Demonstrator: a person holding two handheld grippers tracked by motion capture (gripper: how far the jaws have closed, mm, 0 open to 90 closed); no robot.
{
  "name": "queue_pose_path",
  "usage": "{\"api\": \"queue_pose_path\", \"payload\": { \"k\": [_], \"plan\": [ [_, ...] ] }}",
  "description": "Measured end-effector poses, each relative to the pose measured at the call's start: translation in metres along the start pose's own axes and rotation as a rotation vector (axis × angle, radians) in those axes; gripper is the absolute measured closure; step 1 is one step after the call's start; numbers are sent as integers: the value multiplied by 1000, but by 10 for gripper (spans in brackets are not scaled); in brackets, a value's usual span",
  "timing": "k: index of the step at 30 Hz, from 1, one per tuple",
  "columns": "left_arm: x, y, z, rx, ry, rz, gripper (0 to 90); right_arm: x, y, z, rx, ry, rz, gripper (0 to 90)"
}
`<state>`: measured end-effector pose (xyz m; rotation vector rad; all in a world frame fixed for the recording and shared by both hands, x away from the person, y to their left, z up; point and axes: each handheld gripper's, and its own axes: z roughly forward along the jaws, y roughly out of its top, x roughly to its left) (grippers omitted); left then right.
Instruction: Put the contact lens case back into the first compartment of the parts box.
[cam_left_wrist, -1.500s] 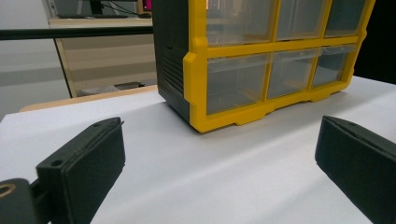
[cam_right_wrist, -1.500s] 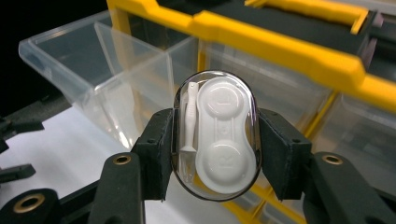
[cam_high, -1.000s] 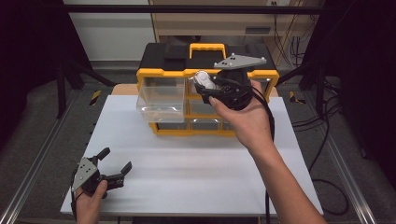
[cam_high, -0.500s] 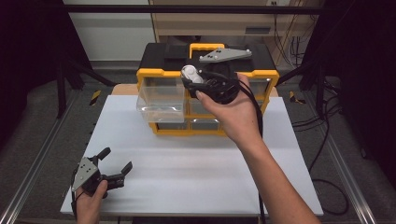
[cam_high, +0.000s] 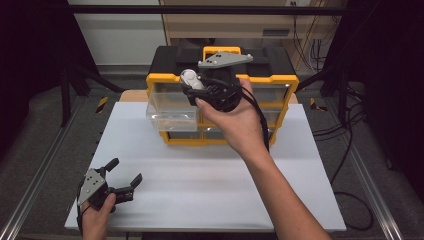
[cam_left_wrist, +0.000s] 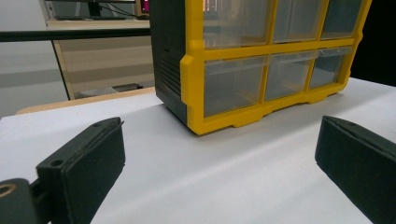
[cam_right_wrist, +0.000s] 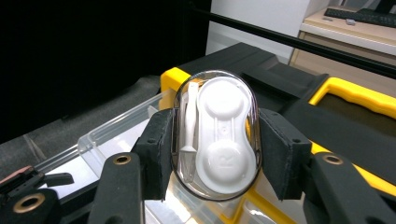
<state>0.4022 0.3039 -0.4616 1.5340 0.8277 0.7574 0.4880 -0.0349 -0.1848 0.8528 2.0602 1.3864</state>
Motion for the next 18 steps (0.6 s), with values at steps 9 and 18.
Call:
{"api": "queue_pose_path", "payload": {
  "k": [9, 18],
  "plan": [
    [0, 0, 0, 0, 0, 0, 12, 8, 4, 4, -16, 20, -7, 490],
    [0, 0, 1, 1, -2, 2, 12, 11, 4, 6, -15, 23, -10, 490]
  ]
}}
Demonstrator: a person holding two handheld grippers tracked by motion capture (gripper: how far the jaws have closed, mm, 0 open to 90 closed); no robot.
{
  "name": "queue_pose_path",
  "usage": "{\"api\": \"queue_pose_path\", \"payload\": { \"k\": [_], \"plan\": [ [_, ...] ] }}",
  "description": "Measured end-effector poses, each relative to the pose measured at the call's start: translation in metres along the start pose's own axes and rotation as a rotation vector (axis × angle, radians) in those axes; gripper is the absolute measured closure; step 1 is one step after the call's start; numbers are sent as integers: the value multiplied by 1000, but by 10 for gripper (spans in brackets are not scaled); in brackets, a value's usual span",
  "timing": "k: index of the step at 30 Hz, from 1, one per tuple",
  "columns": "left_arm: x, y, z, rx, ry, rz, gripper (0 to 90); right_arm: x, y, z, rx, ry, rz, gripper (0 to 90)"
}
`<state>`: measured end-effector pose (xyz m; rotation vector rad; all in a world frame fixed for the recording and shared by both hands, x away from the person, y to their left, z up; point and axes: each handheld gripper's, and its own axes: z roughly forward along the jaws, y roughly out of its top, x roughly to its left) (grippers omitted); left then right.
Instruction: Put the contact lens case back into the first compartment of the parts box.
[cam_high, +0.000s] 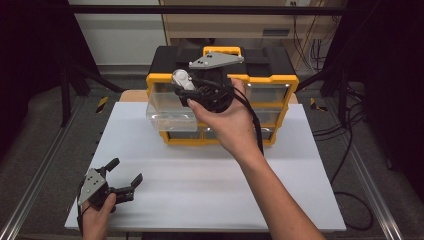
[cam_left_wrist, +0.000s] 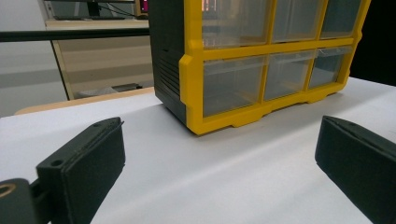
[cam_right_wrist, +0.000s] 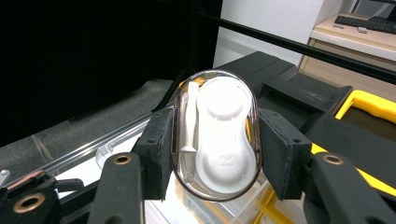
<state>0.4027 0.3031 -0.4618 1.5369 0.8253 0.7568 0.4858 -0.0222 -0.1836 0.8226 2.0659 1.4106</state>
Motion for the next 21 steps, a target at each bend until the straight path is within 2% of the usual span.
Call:
{"api": "queue_pose_path", "payload": {
  "k": [21],
  "plan": [
    [-1, 0, 1, 1, -3, 3, 12, 11, -2, 9, 4, 17, -15, 490]
  ]
}}
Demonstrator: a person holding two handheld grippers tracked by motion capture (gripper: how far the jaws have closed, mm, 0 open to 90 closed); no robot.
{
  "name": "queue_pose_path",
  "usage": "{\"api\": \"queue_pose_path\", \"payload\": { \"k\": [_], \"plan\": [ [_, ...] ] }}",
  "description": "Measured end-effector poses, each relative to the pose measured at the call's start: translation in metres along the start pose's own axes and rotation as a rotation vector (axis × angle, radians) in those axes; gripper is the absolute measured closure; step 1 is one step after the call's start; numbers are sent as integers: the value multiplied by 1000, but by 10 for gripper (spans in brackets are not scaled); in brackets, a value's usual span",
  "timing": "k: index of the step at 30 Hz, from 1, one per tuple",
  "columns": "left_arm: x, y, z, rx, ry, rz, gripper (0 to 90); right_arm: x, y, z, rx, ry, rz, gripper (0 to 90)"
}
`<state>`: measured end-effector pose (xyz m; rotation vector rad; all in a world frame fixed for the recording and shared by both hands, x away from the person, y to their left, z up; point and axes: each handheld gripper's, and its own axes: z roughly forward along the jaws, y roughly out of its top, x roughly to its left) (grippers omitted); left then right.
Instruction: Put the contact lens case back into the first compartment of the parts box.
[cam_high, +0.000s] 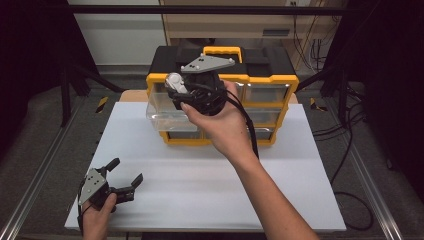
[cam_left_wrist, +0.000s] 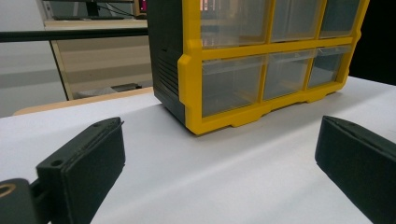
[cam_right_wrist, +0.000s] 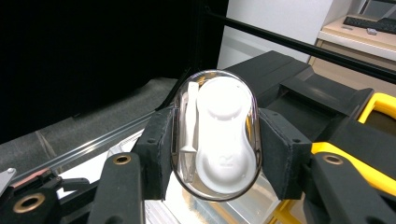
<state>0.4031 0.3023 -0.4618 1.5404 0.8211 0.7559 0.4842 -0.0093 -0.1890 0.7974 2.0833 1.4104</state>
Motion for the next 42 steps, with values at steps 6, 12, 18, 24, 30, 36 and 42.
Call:
{"api": "queue_pose_path", "payload": {
  "k": [6, 12, 18, 24, 30, 36, 42],
  "plan": [
    [0, 0, 0, 1, 1, 0, 12, 3, 0, 2, 8, 9, -7, 490],
    [0, 0, 0, 2, 0, 0, 12, 6, 0, 5, 19, 14, -20, 490],
    [0, 0, 1, 4, -3, 3, 12, 6, -2, 8, 32, 19, -25, 490],
    [-1, 0, 1, 6, -4, 6, 12, 7, -4, 13, 60, 16, -29, 490],
    [-3, 0, 4, 16, -11, 17, 13, 7, -7, 16, 79, 14, -32, 490],
    [-4, -1, 5, 28, -12, 34, 13, 6, -8, 17, 95, 13, -36, 490],
    [-4, 0, 4, 25, -15, 32, 13, 5, -8, 20, 105, 9, -26, 489]
  ]
}}
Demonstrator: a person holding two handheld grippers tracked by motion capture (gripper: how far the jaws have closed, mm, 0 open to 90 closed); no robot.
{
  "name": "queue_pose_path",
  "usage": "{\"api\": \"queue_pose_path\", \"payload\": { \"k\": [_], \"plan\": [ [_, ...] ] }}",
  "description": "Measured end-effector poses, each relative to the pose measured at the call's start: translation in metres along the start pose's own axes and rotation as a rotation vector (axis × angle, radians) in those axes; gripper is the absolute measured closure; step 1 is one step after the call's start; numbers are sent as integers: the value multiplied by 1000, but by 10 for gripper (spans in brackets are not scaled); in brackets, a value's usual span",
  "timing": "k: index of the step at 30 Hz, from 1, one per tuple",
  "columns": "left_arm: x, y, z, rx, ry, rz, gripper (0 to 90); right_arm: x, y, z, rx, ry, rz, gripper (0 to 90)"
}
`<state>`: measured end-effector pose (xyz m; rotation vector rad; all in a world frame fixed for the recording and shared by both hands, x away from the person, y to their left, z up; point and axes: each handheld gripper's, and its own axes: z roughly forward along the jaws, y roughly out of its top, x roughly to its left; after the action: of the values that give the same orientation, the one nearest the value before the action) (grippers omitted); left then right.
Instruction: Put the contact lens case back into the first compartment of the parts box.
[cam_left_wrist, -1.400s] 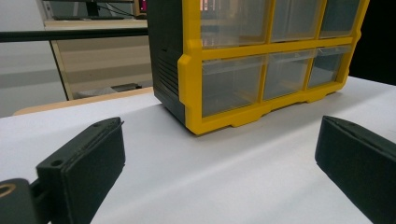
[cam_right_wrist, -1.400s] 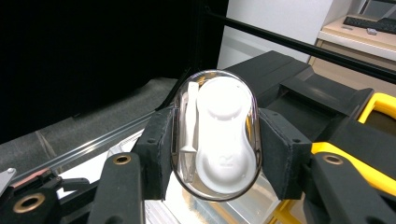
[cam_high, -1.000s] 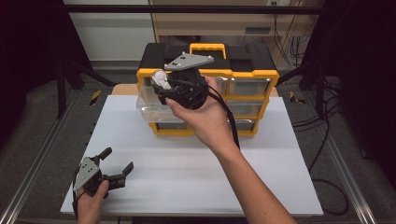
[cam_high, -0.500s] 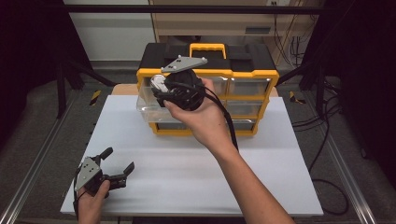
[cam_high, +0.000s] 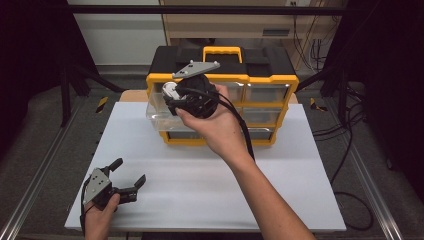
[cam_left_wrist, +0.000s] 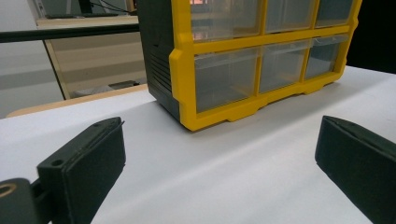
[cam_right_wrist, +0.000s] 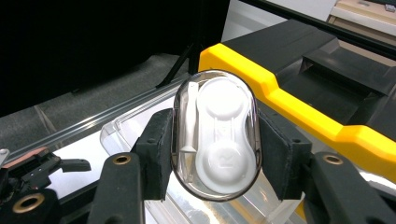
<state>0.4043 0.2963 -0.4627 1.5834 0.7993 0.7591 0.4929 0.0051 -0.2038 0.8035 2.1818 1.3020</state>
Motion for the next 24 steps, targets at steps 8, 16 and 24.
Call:
{"api": "queue_pose_path", "payload": {
  "k": [8, 16, 24],
  "plan": [
    [1, 0, 0, -4, -3, -6, 13, -1, 0, 3, 16, -9, 10, 490],
    [1, 0, 0, -5, -2, -7, 14, -1, 1, 6, 32, -13, 12, 490],
    [1, 0, 0, -4, -4, -9, 13, 1, 3, 9, 43, -4, 3, 489]
  ]
}}
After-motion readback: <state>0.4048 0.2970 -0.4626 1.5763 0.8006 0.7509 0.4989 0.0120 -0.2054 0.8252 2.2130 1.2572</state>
